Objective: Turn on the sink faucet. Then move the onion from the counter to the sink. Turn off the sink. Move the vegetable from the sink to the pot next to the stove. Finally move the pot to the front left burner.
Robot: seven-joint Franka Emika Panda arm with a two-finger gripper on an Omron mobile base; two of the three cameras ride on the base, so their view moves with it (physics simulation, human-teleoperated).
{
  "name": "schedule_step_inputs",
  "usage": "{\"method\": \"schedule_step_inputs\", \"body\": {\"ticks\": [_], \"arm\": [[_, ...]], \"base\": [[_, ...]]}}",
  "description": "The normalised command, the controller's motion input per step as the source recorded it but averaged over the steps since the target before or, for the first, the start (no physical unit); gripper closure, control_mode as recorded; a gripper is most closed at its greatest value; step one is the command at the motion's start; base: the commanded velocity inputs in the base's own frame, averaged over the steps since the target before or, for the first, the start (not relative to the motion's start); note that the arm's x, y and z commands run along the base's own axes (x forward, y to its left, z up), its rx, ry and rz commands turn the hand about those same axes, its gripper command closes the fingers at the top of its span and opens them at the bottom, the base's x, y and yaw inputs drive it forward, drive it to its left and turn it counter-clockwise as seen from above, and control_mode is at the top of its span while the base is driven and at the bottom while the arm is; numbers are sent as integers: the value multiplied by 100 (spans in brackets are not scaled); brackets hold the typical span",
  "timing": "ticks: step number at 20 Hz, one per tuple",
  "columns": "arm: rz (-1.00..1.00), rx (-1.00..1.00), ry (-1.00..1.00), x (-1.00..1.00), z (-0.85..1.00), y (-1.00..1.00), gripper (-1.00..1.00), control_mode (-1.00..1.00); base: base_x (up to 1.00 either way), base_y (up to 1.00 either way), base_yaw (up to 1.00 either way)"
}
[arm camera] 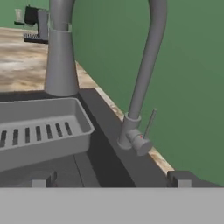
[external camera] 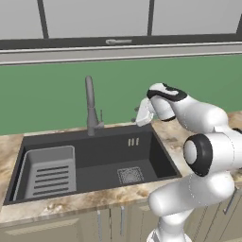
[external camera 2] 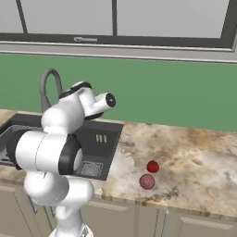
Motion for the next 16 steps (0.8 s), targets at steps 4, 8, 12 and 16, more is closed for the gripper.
{"method": "schedule_step_inputs", "body": {"ticks": [4, 8, 12, 16], "arm": [[0, 0, -6, 41, -12, 23, -100, -100], [0, 0, -2, 43, -13, 34, -100, -100], [0, 0, -1, 42, -10, 32, -100, -100], [0, 0, 0, 41, -2, 14, -100, -100]], "base": [[0, 0, 0], [0, 0, 0], [0, 0, 0], [0, 0, 0]]}}
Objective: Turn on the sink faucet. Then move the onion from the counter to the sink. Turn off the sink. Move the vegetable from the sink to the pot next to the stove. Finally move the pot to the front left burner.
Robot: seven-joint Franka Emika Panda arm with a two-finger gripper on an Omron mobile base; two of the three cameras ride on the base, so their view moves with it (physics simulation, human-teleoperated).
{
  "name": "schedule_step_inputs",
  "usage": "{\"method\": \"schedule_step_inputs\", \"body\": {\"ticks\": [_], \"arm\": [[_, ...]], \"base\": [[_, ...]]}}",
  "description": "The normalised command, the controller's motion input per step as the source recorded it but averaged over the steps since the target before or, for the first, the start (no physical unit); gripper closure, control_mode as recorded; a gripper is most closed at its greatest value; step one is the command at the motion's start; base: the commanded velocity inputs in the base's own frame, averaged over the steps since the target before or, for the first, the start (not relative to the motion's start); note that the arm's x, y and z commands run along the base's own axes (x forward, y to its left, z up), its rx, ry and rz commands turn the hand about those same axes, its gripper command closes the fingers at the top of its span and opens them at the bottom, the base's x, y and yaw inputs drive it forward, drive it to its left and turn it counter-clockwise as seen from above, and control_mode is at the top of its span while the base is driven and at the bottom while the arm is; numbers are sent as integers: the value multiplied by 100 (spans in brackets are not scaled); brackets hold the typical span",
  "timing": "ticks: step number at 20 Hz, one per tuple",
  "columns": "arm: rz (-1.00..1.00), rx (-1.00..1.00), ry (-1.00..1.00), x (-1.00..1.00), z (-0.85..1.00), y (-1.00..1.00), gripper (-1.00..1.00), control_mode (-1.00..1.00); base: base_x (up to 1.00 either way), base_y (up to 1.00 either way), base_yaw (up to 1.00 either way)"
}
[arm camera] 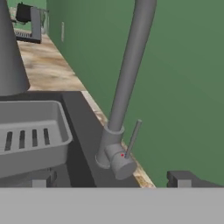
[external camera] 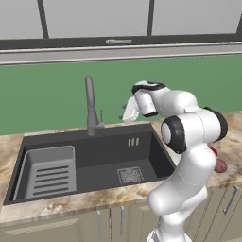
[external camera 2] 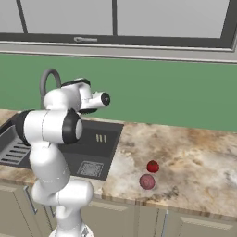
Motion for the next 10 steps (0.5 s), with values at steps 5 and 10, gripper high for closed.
{"method": "schedule_step_inputs", "body": {"ticks": [5, 10], "arm": [[0, 0, 0, 27, -8, 10, -100, -100], [0, 0, 0, 8, -14, 17, -100, -100]], "base": [[0, 0, 0], [0, 0, 0]]}}
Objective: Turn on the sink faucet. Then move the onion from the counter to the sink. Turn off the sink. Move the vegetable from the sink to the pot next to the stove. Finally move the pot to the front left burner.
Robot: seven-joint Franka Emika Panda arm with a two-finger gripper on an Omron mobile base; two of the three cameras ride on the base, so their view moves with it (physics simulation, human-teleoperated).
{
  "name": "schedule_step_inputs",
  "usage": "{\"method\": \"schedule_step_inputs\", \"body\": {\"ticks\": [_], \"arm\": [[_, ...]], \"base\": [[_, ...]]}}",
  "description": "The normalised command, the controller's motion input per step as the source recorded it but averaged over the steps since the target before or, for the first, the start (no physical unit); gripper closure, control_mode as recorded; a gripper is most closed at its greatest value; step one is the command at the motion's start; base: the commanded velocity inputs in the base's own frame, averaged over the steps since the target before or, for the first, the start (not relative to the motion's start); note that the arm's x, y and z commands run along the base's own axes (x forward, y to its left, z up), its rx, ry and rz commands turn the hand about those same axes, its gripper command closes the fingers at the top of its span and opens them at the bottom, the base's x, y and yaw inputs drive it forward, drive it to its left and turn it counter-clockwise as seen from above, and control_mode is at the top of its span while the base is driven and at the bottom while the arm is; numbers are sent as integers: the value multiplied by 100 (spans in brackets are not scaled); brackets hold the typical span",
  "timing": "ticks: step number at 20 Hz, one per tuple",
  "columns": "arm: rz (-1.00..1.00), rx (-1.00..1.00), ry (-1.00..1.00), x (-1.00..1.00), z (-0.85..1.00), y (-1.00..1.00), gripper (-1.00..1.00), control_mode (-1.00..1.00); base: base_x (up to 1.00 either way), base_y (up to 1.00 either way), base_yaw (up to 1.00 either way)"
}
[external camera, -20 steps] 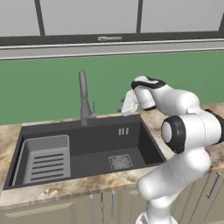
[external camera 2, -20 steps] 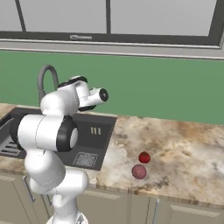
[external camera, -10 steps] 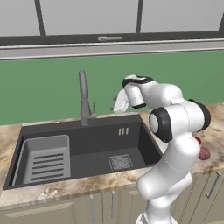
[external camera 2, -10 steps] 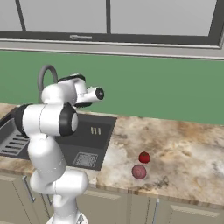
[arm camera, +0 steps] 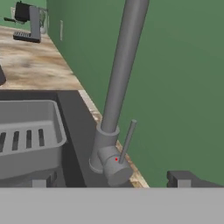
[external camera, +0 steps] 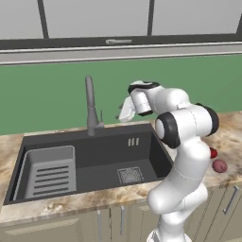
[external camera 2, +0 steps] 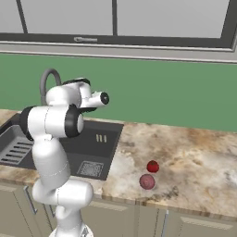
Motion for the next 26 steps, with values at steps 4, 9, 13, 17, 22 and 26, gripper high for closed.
{"method": "schedule_step_inputs", "body": {"ticks": [4, 9, 13, 17, 22, 26], "arm": [[0, 0, 0, 11, -15, 15, -100, -100], [0, 0, 0, 22, -10, 13, -100, -100], [0, 0, 0, 26, -9, 14, -100, -100], [0, 0, 0, 23, -12, 15, -100, -100], [1, 0, 0, 24, -13, 13, -100, -100], [1, 0, 0, 21, -13, 13, -100, -100]], "base": [[0, 0, 0], [0, 0, 0], [0, 0, 0], [0, 0, 0], [0, 0, 0], [0, 0, 0]]}}
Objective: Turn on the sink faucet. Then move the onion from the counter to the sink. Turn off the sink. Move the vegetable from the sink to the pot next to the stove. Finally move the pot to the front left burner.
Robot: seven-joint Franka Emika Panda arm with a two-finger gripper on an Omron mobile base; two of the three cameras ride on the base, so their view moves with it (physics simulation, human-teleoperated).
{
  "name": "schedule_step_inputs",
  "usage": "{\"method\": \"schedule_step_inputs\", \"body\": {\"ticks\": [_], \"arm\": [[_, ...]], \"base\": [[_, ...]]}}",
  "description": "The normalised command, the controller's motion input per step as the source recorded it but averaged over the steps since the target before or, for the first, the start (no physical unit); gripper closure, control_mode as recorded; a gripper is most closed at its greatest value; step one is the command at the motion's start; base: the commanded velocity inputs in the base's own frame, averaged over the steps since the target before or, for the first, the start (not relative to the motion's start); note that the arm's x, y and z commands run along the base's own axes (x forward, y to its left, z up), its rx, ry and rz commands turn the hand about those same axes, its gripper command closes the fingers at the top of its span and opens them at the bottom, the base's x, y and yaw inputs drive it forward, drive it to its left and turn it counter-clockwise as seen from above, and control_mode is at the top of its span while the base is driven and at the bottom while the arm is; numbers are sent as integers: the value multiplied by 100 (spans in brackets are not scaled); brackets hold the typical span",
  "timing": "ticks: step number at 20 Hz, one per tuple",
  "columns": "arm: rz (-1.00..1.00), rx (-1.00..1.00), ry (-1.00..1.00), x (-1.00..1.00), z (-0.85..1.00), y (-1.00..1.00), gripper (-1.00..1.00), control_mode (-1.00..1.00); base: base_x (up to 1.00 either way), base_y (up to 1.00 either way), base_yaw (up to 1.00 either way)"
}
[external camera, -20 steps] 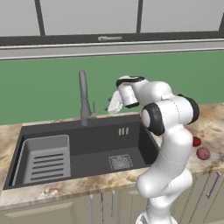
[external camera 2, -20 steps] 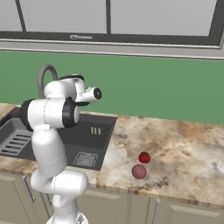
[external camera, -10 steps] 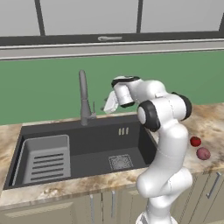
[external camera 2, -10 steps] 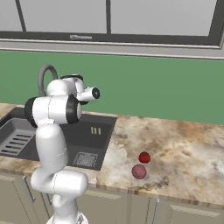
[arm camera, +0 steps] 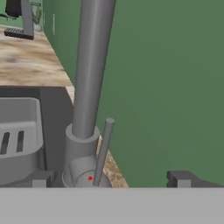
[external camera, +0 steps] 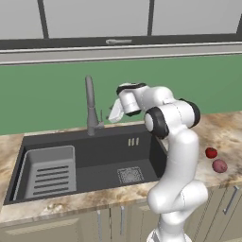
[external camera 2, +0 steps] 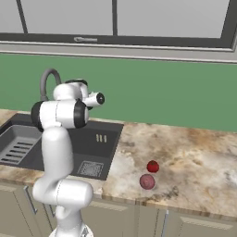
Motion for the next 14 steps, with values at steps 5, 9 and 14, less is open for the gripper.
{"method": "schedule_step_inputs", "body": {"ticks": [5, 9, 14], "arm": [[1, 0, 0, 13, -12, 13, -100, -100], [1, 0, 0, 3, -10, 13, -100, -100], [2, 0, 0, 3, -8, 12, -100, -100]], "base": [[0, 0, 0], [0, 0, 0], [0, 0, 0]]}}
